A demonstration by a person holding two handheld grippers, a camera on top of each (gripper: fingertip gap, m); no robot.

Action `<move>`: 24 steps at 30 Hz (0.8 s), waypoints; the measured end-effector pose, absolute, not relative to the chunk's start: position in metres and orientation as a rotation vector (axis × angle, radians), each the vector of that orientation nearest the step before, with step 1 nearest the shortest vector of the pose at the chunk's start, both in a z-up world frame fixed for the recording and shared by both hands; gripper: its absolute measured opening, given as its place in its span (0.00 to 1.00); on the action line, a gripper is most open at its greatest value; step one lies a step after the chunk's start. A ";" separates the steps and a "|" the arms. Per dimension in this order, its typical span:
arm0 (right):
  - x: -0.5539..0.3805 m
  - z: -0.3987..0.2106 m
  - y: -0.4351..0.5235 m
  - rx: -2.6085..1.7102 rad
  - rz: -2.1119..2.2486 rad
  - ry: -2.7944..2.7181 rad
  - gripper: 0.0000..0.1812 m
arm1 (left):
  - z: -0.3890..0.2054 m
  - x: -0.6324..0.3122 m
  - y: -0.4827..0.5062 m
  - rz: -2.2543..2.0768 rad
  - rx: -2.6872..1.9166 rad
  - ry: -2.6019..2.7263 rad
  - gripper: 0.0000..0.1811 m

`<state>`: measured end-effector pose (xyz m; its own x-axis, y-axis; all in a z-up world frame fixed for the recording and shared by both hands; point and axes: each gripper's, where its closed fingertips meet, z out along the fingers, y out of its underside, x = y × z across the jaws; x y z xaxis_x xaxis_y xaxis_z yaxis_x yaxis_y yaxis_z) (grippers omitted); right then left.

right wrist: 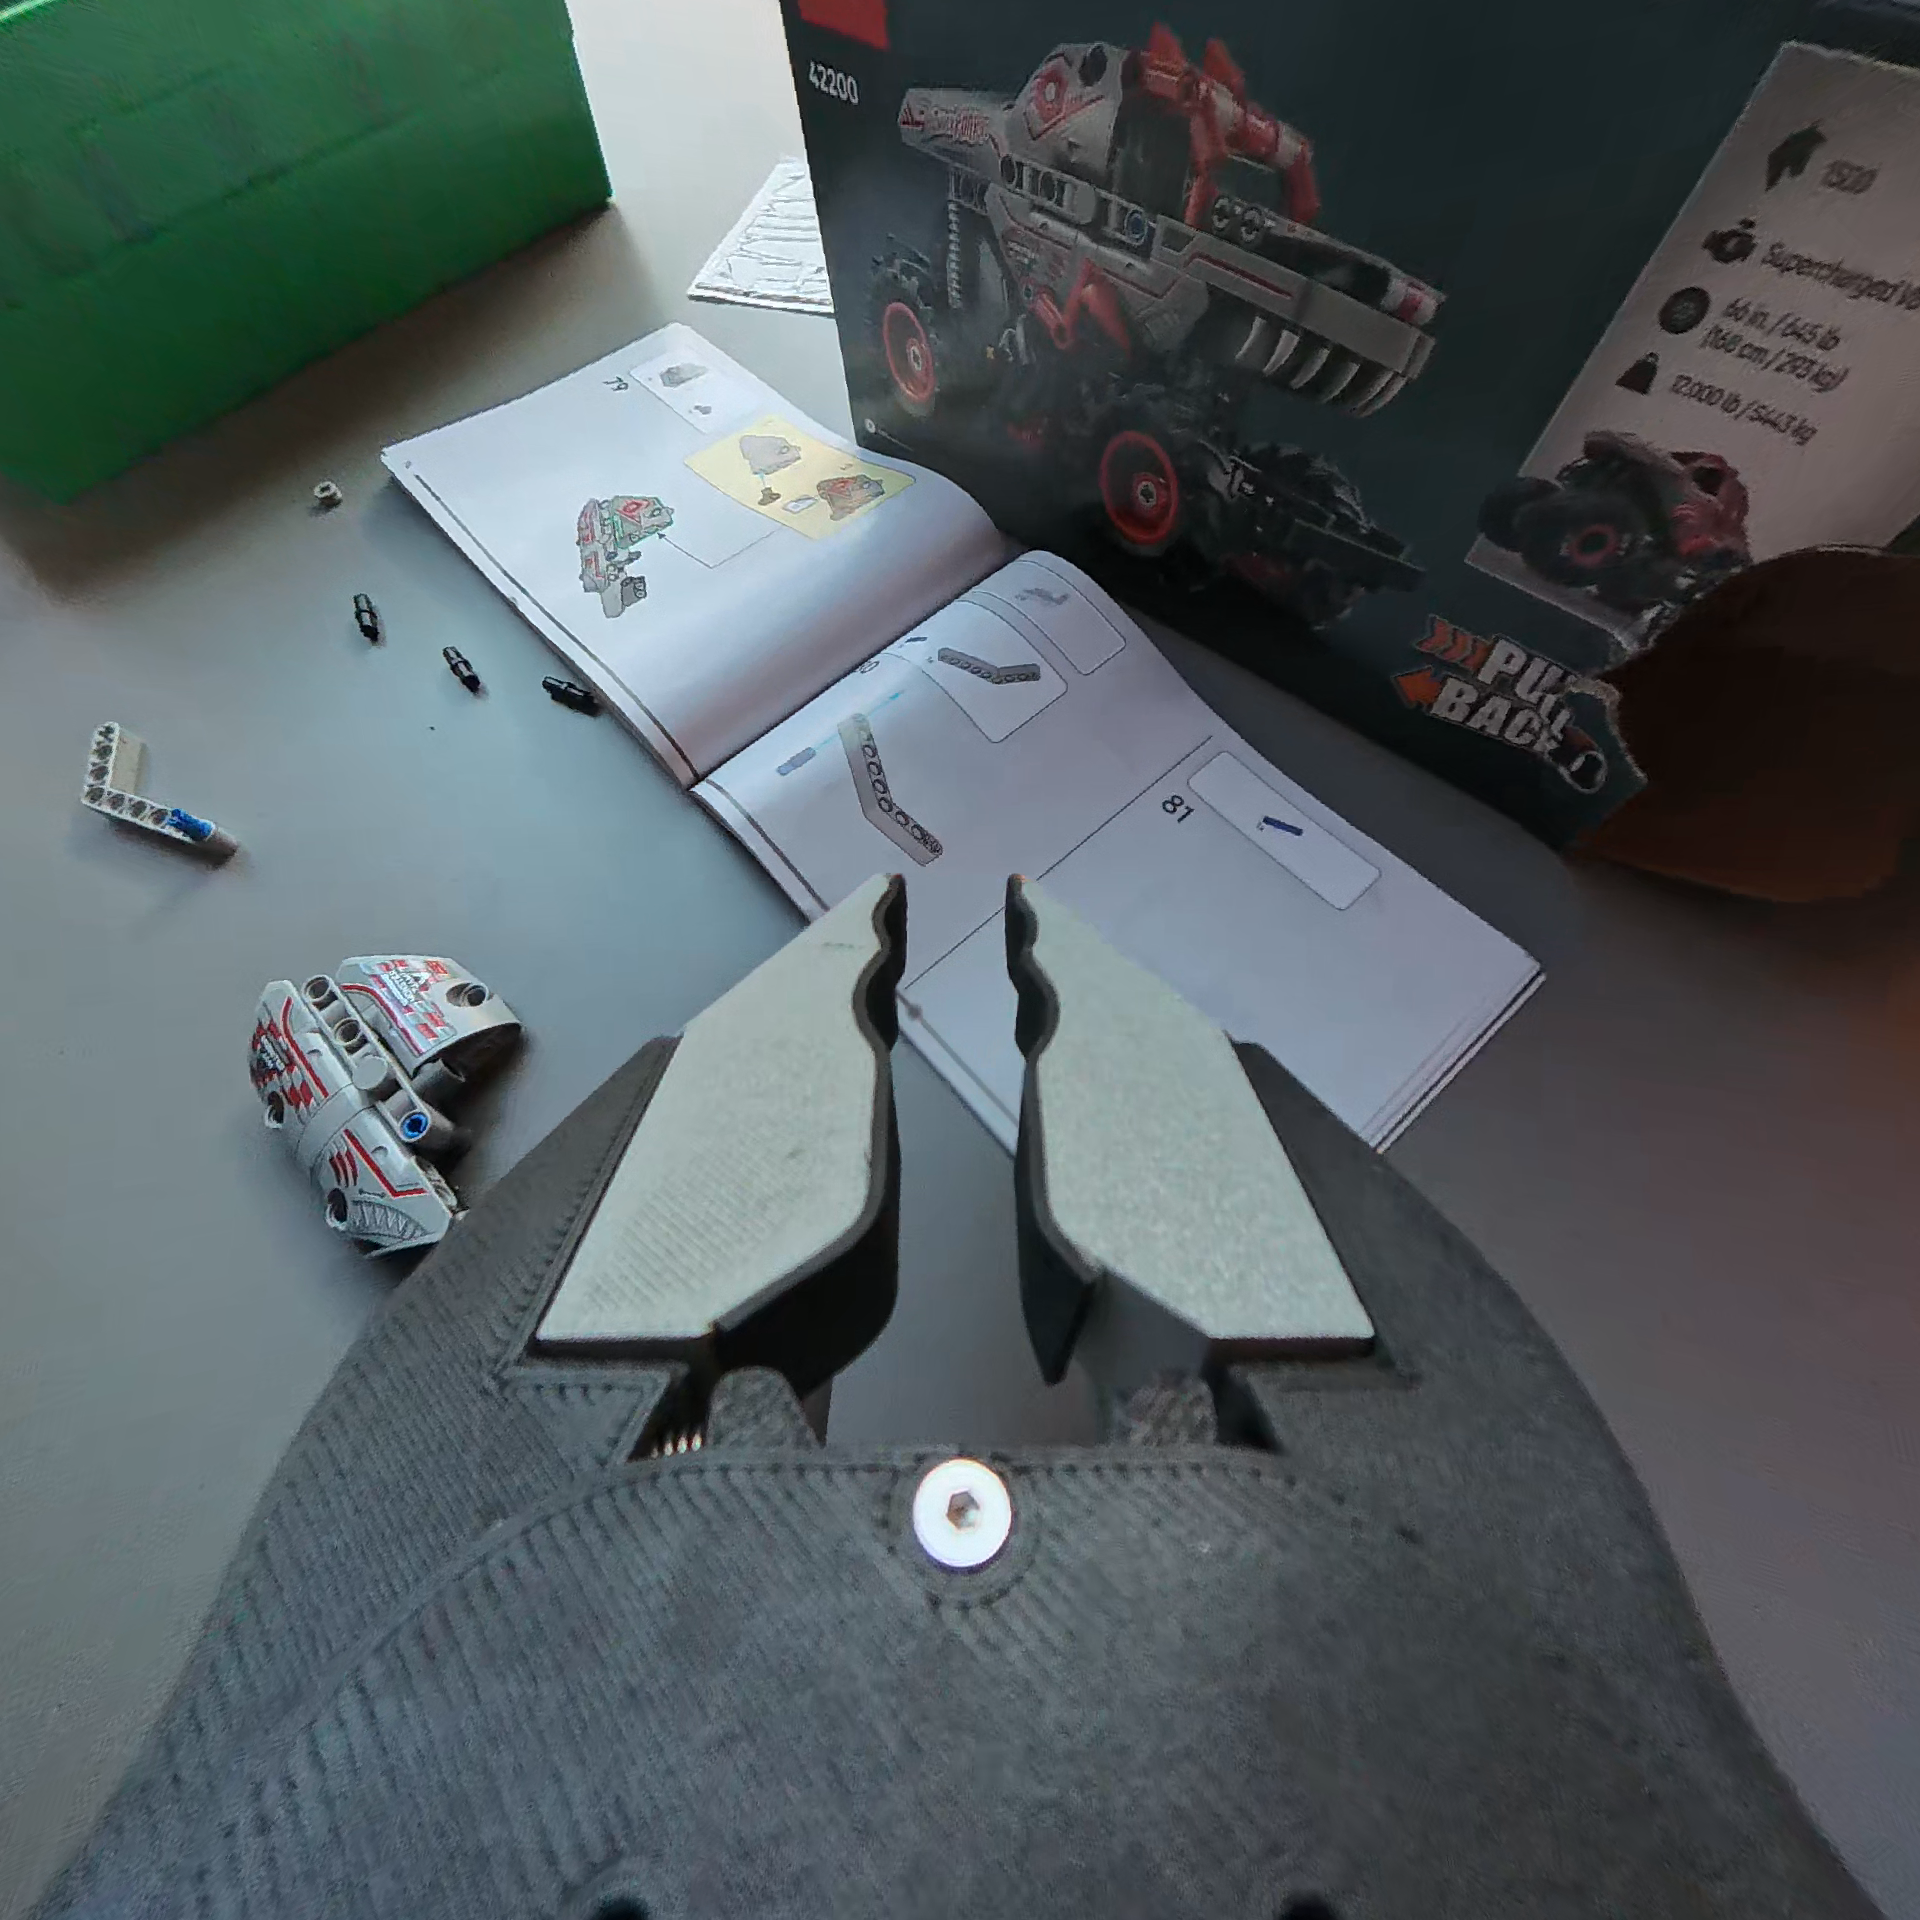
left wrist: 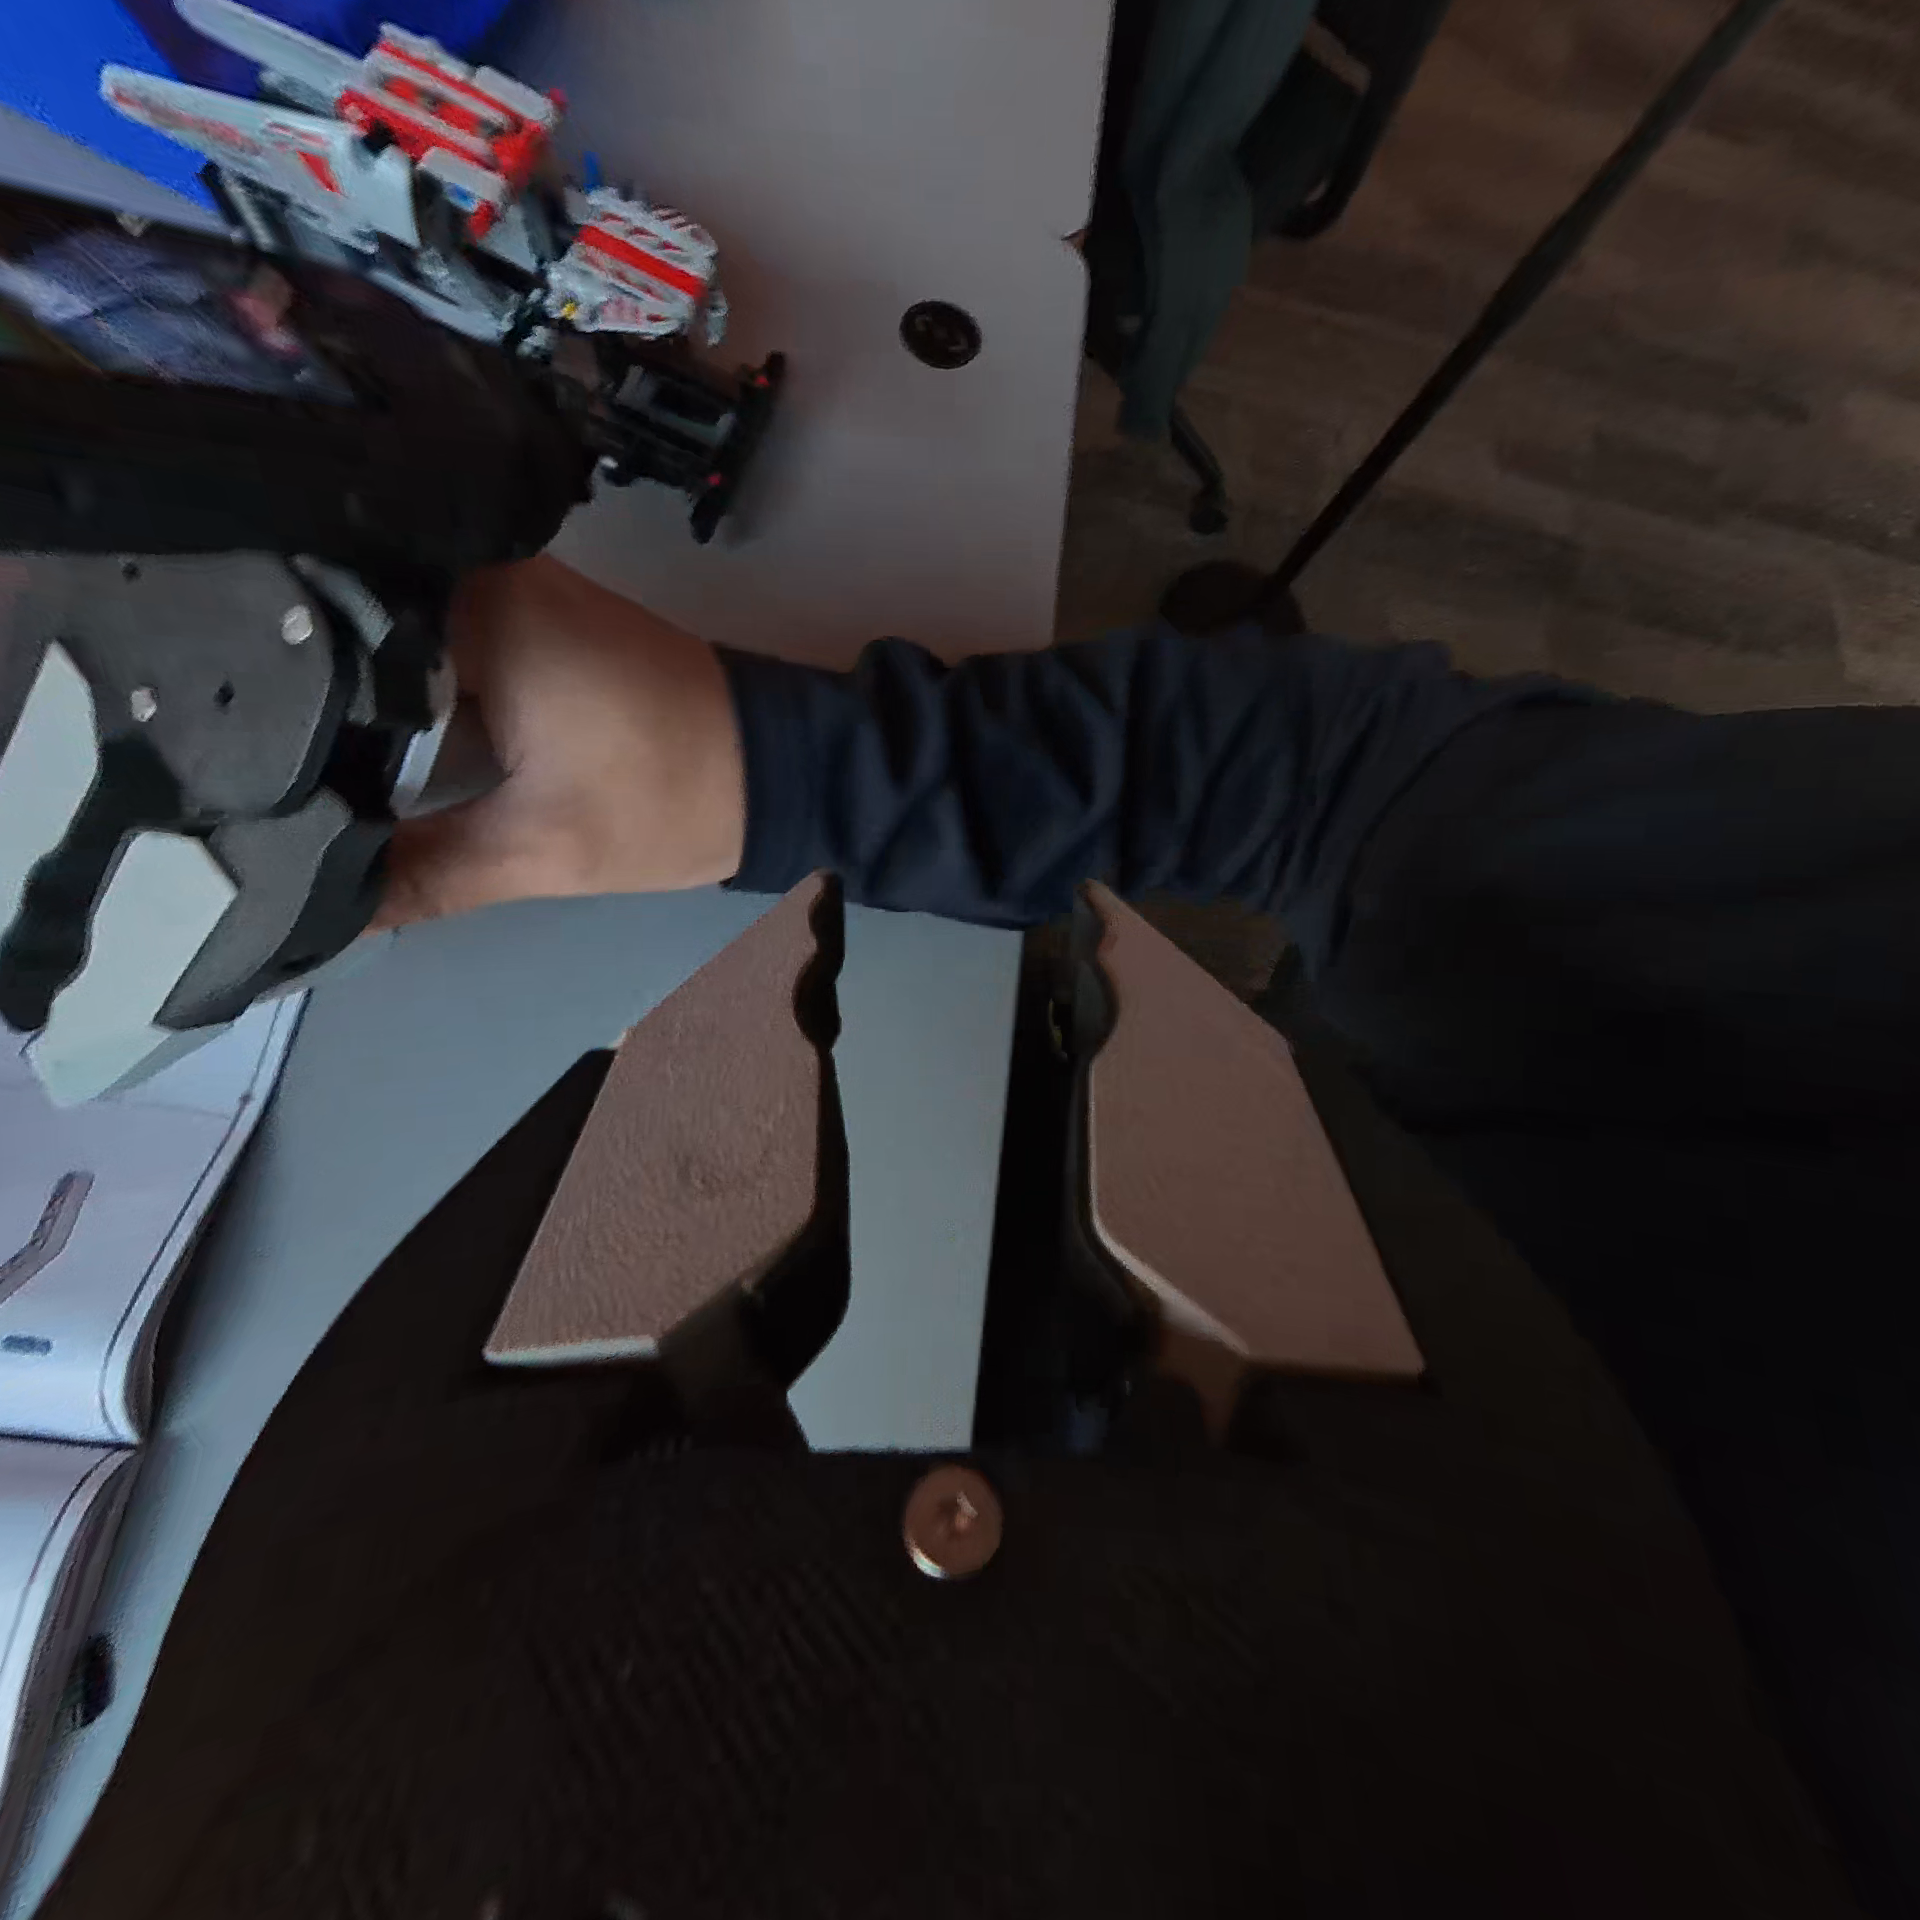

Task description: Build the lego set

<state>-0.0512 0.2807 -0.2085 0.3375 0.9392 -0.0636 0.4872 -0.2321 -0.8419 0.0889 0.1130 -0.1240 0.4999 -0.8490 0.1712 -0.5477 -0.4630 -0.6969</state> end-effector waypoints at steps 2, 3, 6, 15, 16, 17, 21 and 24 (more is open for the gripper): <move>-0.051 -0.206 0.284 -1.832 0.759 -1.260 0.08 | -0.132 0.074 0.130 -0.633 -2.187 1.080 0.22; -0.051 -0.205 0.285 -1.825 0.754 -1.264 0.08 | -0.136 0.064 0.139 -0.595 -2.200 1.043 0.22; -0.054 -0.205 0.282 -1.809 0.789 -1.287 0.08 | -0.147 0.014 0.163 -0.476 -2.234 0.910 0.22; -0.067 -0.201 0.241 -1.613 0.769 -1.505 0.10 | -0.204 -0.154 0.087 -0.702 -2.430 0.651 0.32; -0.070 -0.199 0.235 -1.580 0.773 -1.526 0.10 | -0.211 -0.159 0.078 -0.732 -2.442 0.643 0.31; -0.072 -0.196 0.231 -1.551 0.769 -1.540 0.10 | -0.219 -0.165 0.072 -0.727 -2.454 0.652 0.30; -0.080 -0.192 0.218 -1.483 0.772 -1.590 0.10 | -0.243 -0.180 0.067 -0.569 -2.489 0.745 0.29; -0.085 -0.191 0.207 -1.432 0.795 -1.642 0.11 | -0.258 -0.186 0.073 -0.399 -2.502 0.855 0.22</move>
<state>-0.0854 0.2068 -0.1907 -0.0396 0.9858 0.1633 0.4836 0.1619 -0.8602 -0.1859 0.0731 -0.2577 0.7646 -0.6332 0.1201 -0.4988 -0.6994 -0.5118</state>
